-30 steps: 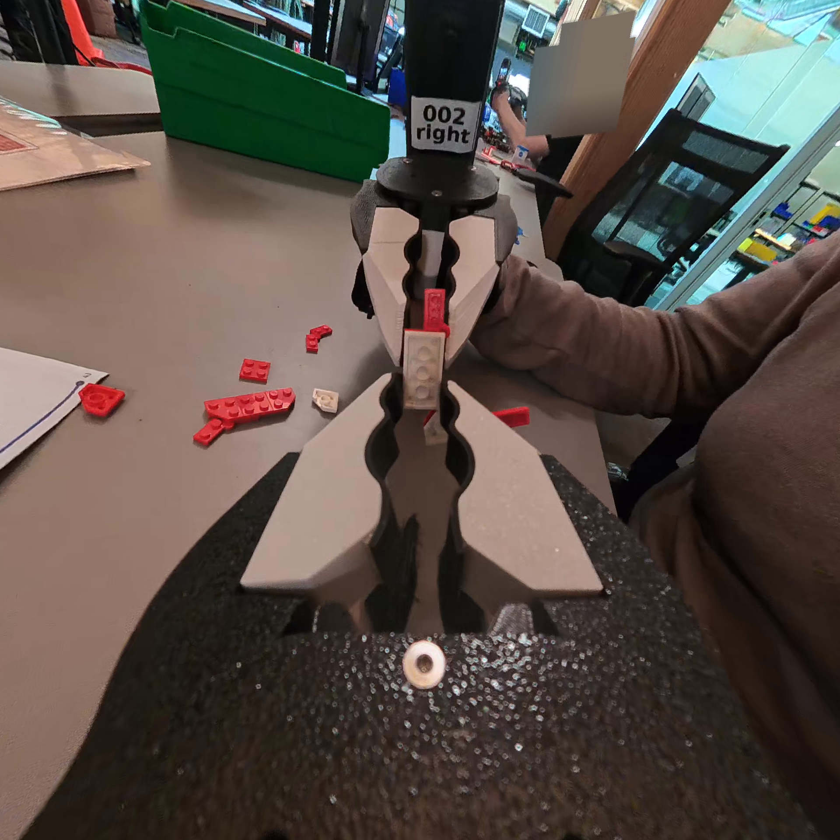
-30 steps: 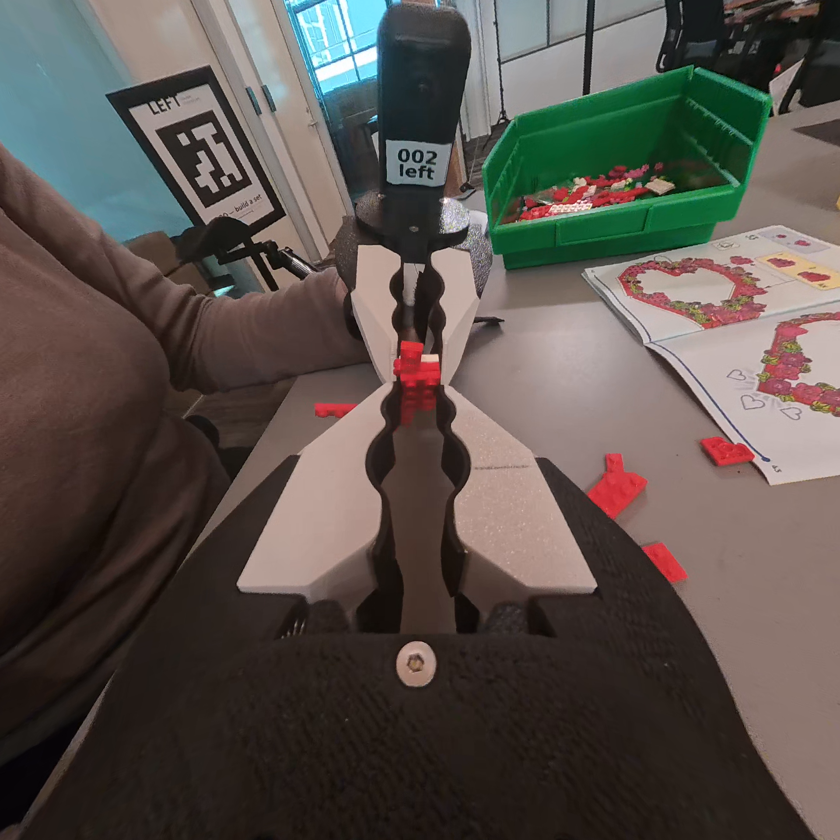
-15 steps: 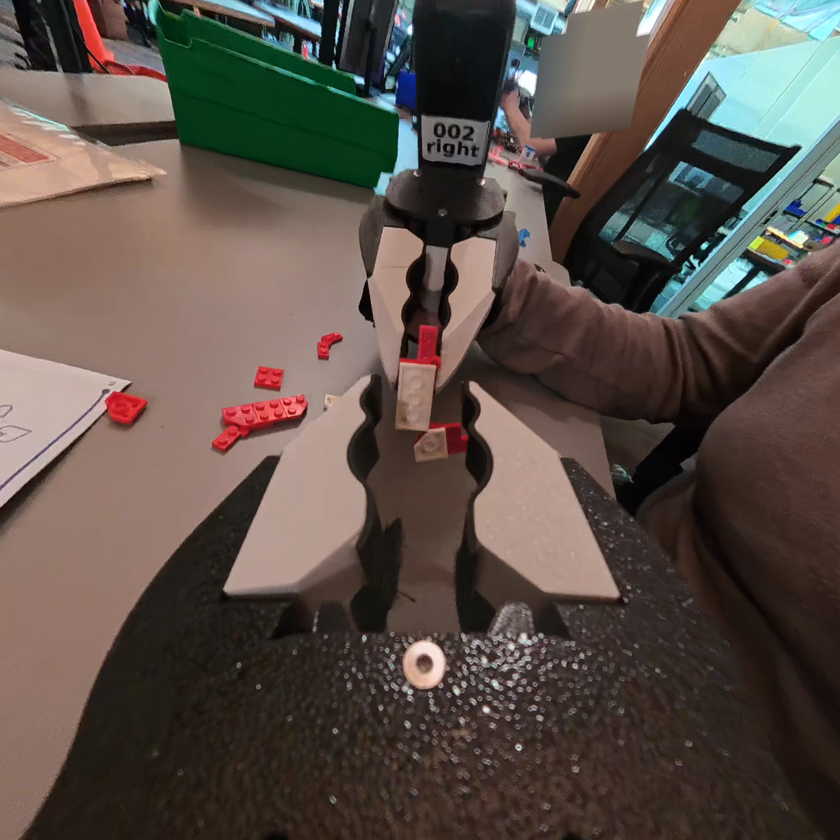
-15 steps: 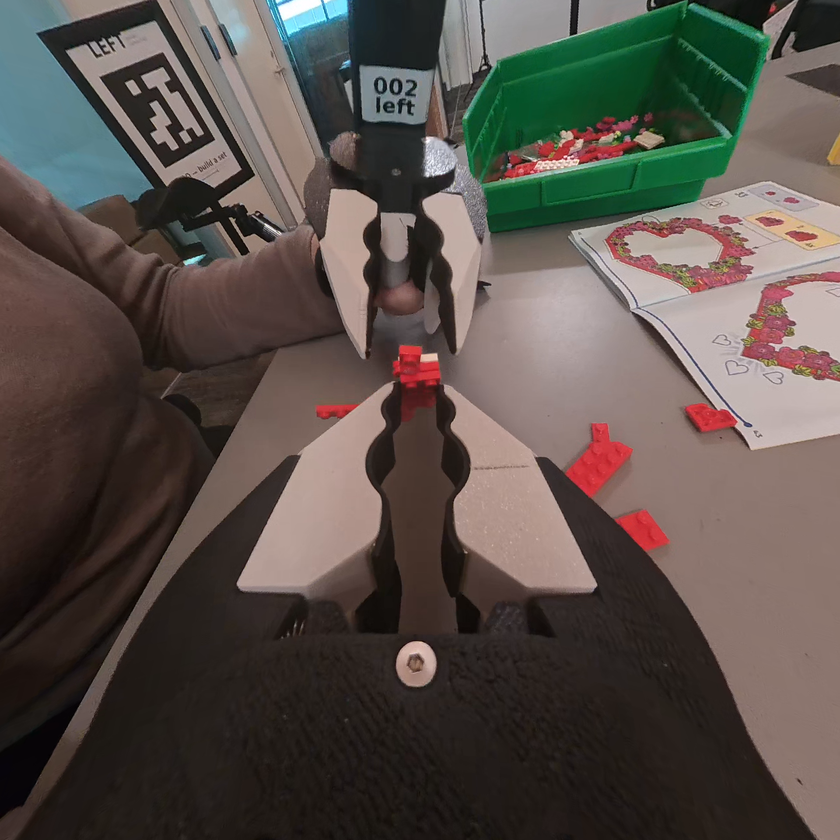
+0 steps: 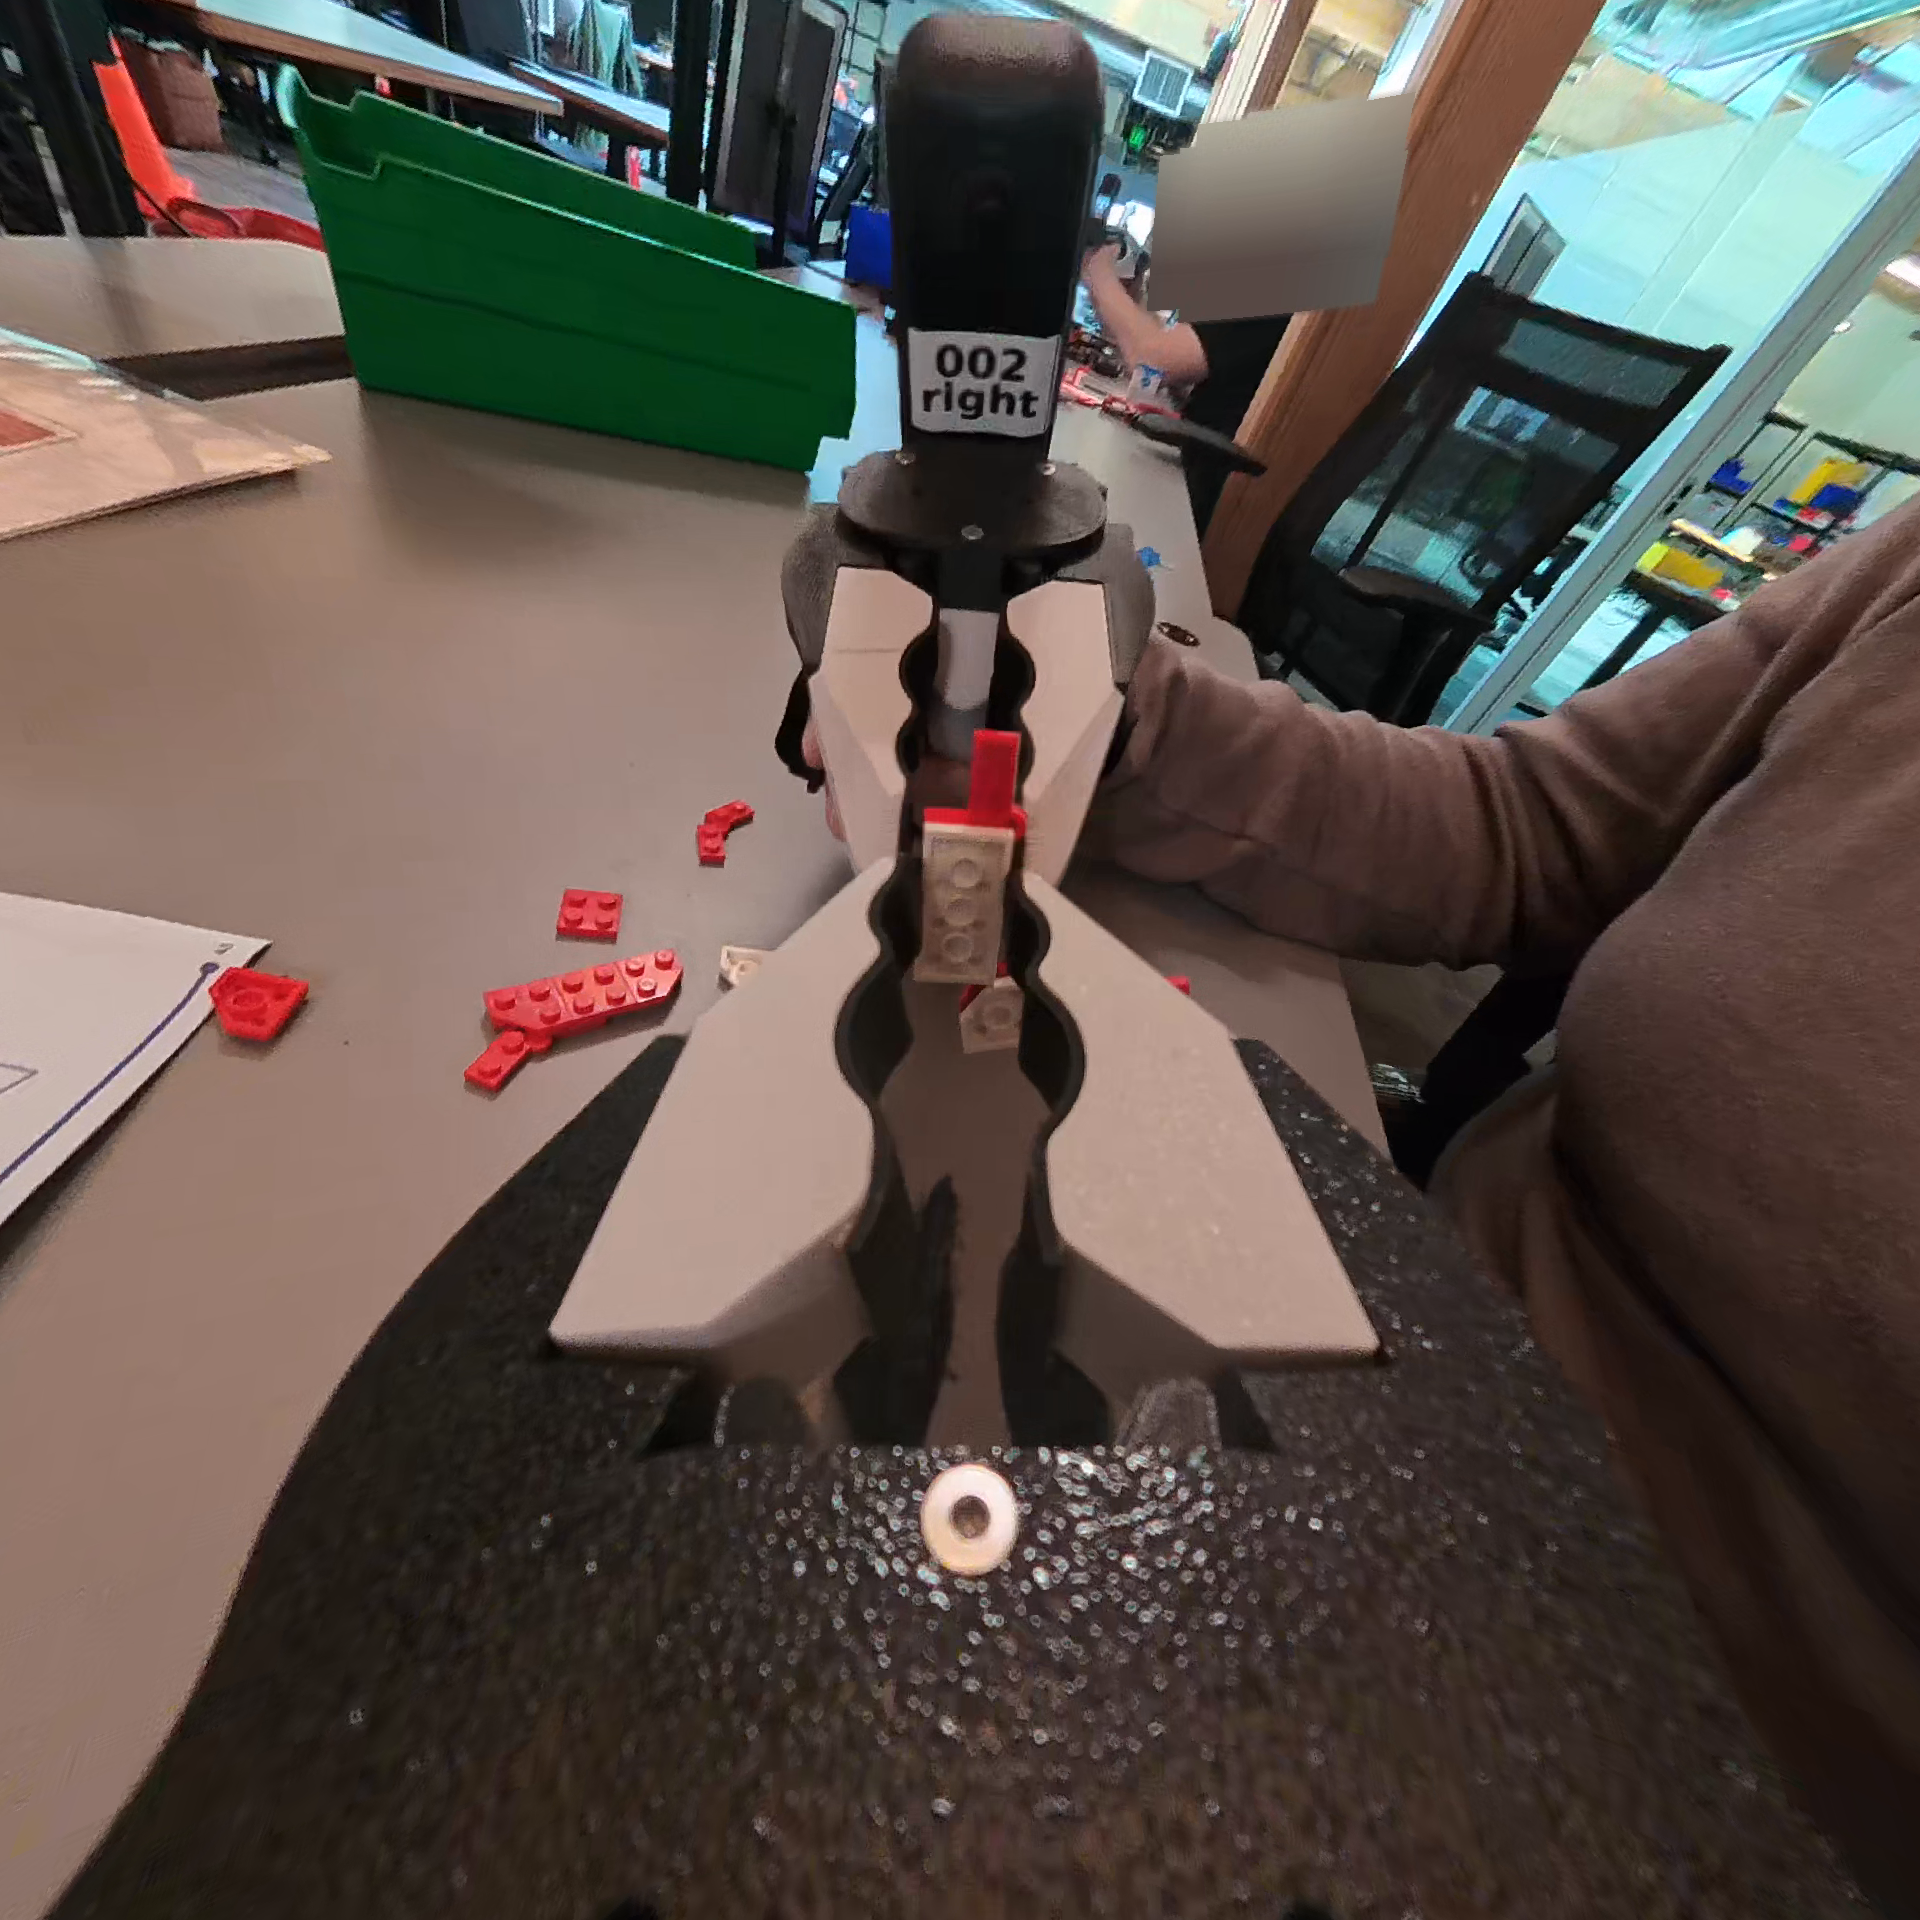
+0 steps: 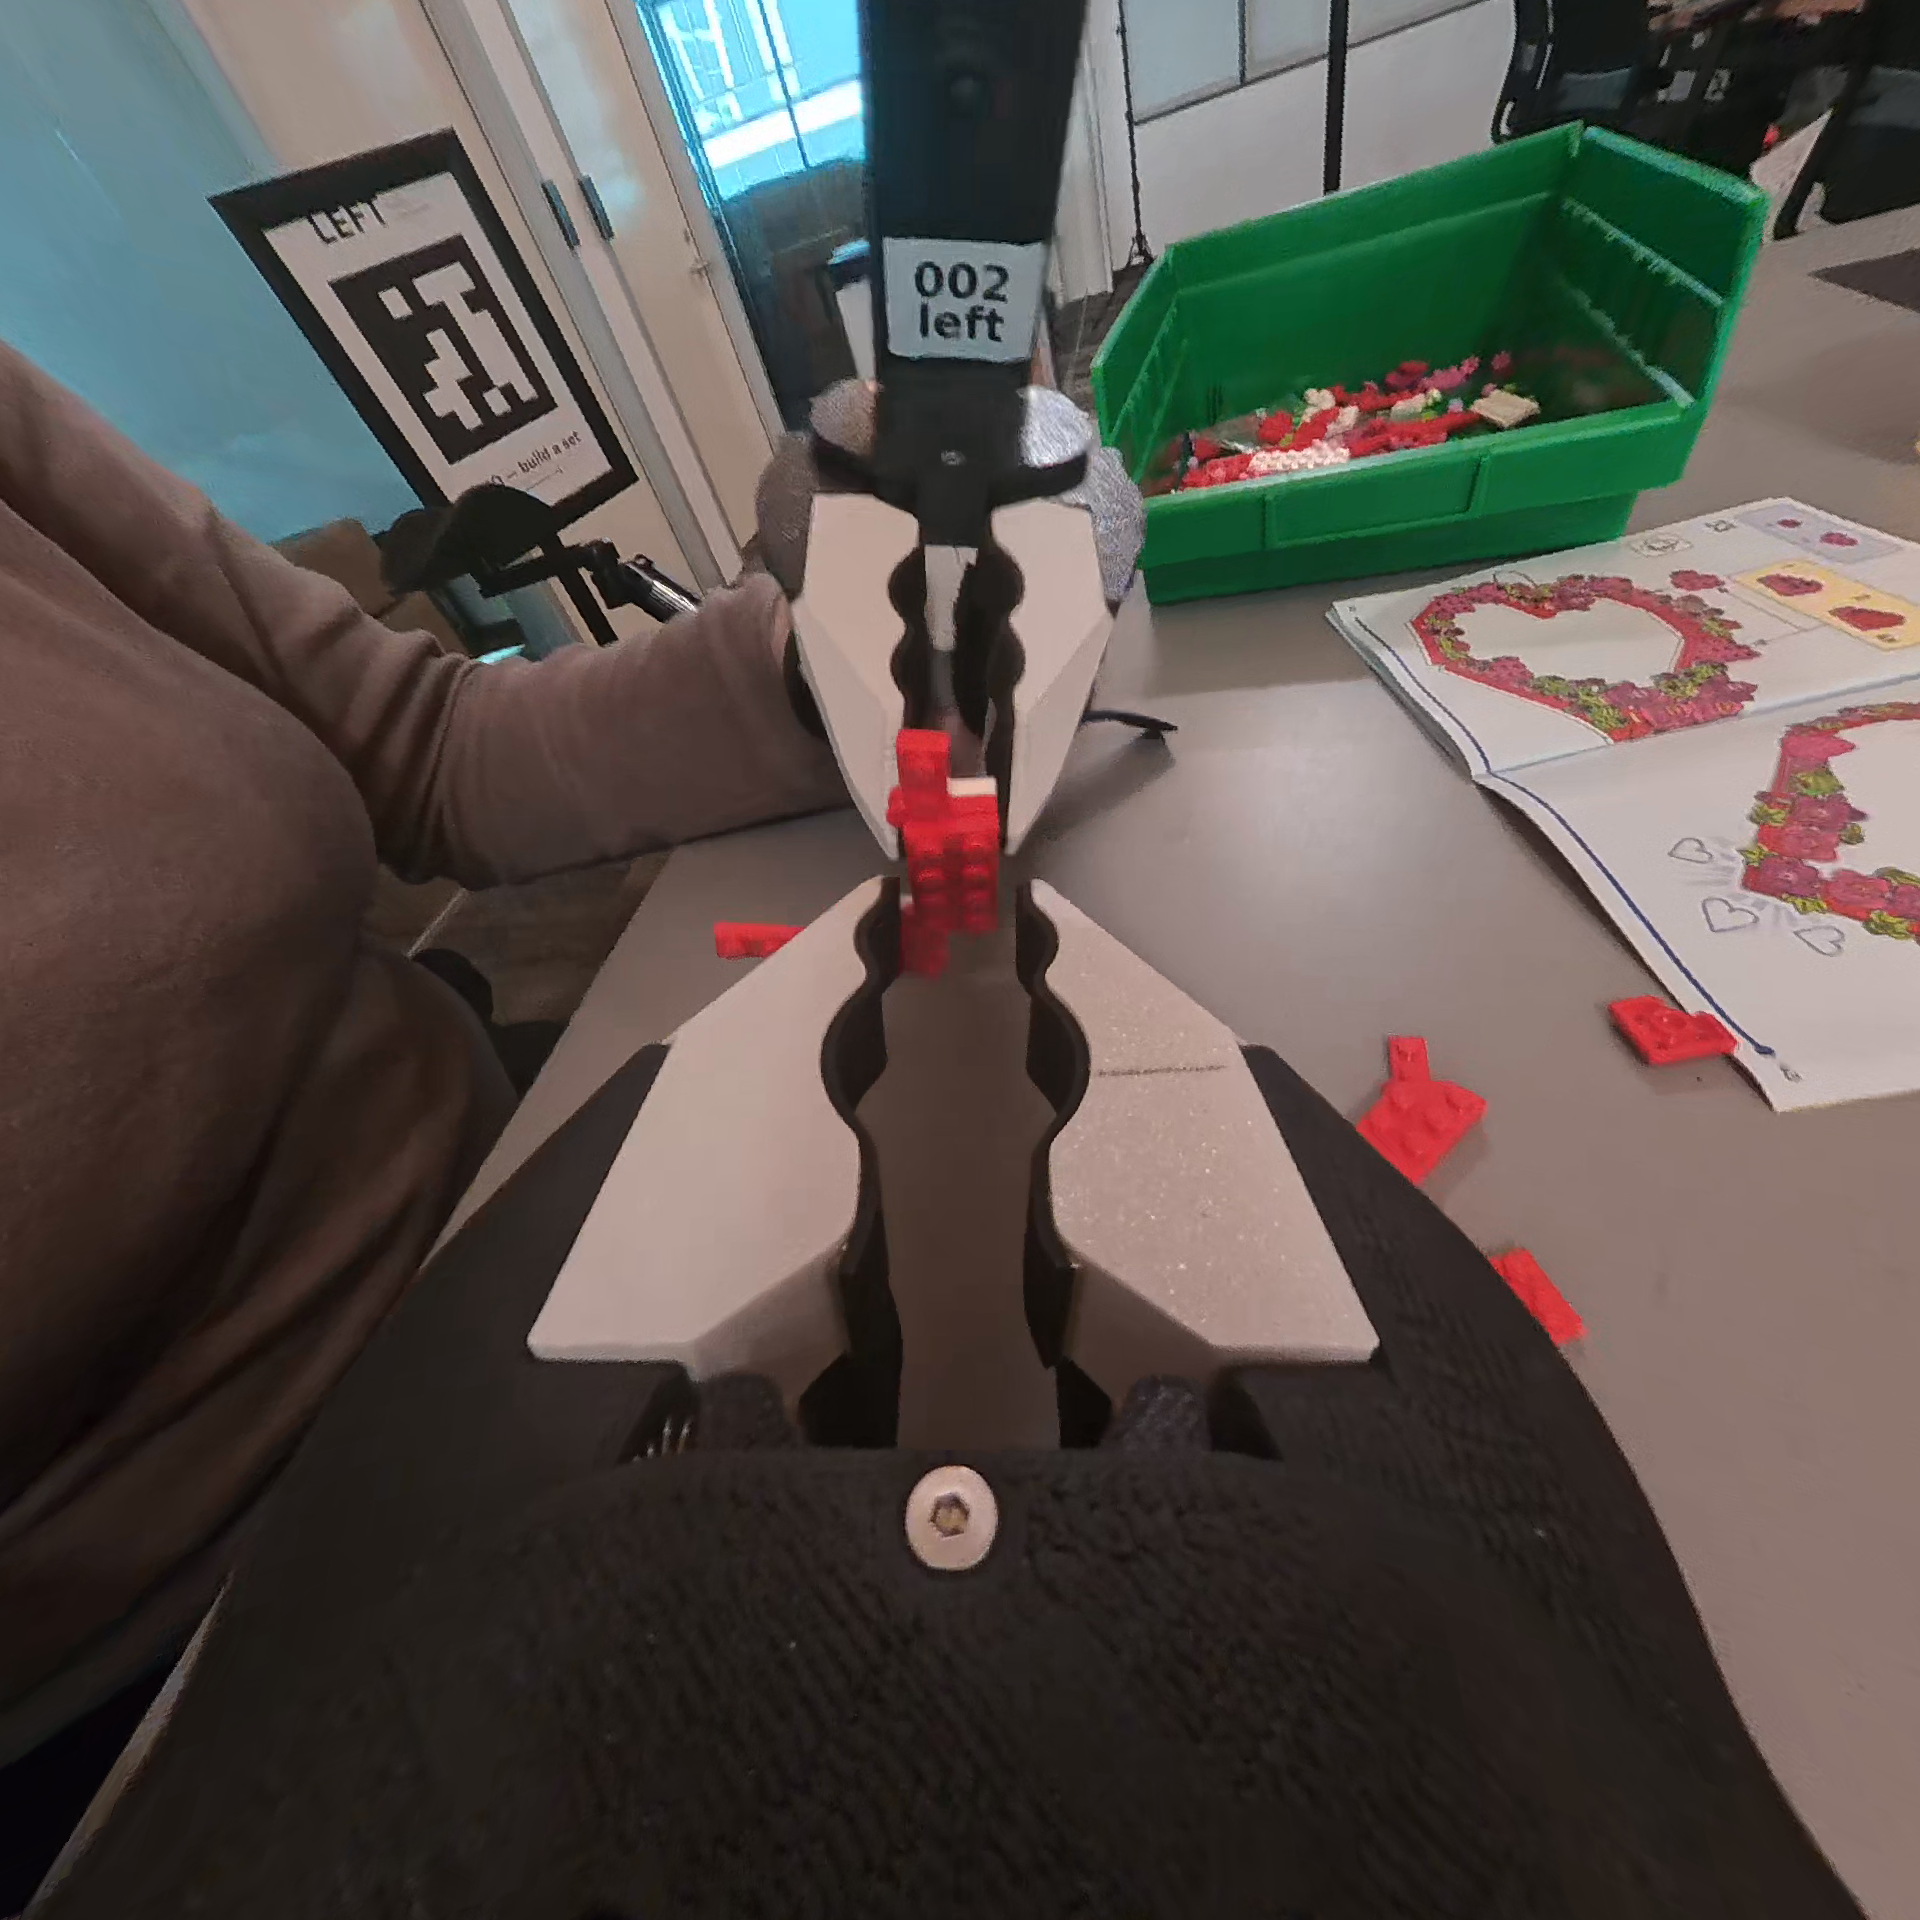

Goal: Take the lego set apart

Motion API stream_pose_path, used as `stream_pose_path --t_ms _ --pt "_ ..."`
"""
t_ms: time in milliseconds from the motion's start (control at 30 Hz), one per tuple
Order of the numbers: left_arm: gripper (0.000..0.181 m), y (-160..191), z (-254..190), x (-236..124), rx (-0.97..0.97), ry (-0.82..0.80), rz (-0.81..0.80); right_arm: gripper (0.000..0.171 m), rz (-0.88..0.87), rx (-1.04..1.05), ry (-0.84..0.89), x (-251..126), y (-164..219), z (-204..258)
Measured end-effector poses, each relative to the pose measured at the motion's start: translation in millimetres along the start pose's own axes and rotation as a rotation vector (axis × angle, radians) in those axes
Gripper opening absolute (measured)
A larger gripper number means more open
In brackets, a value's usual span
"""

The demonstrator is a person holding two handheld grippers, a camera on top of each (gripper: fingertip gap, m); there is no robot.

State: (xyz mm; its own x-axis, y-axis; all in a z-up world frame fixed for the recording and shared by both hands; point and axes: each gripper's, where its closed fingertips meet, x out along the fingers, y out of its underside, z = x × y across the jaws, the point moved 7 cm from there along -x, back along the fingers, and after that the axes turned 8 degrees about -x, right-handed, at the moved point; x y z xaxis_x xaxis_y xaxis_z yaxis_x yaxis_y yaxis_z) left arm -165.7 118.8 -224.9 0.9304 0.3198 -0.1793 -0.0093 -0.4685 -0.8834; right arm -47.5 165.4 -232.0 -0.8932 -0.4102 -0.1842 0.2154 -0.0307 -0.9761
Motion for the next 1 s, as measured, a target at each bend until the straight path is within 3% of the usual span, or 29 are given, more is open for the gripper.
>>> stream_pose_path --t_ms 133,300,433,567,733,867,1000 --pt "0.014 -2.8 -1.5 -2.7 -0.013 0.048 -0.039 0.015 -0.043 -0.055 0.011 3.9 -5.1 2.9" --pt "0.013 3.3 -4.1 -3.5 0.050 -0.008 0.052 0.015 0.028 -0.074 0.005 0.7 -0.9 4.3" --pt "0.013 7.4 11.2 -47.2 -0.002 -0.120 0.000 0.015 -0.092 -0.017 0.107 -45.4 -6.1 -6.7" --pt "0.014 9.7 15.2 -59.4 -0.056 -0.165 -0.026 0.015 -0.130 0.028 0.143 -48.8 -3.9 -13.2" --pt "0.014 12.3 26.7 -56.2 -0.123 -0.225 -0.057 0.015 -0.075 -0.054 0.188 -39.4 -1.8 -12.4" --pt "0.014 12.6 24.6 -39.5 -0.141 -0.175 -0.071 0.015 -0.019 -0.095 0.206 -32.4 1.7 -11.4" --pt "0.014 15.8 24.5 -28.7 -0.126 -0.146 -0.060 0.015 0.199 -0.088 0.217 -16.6 13.9 -9.8"
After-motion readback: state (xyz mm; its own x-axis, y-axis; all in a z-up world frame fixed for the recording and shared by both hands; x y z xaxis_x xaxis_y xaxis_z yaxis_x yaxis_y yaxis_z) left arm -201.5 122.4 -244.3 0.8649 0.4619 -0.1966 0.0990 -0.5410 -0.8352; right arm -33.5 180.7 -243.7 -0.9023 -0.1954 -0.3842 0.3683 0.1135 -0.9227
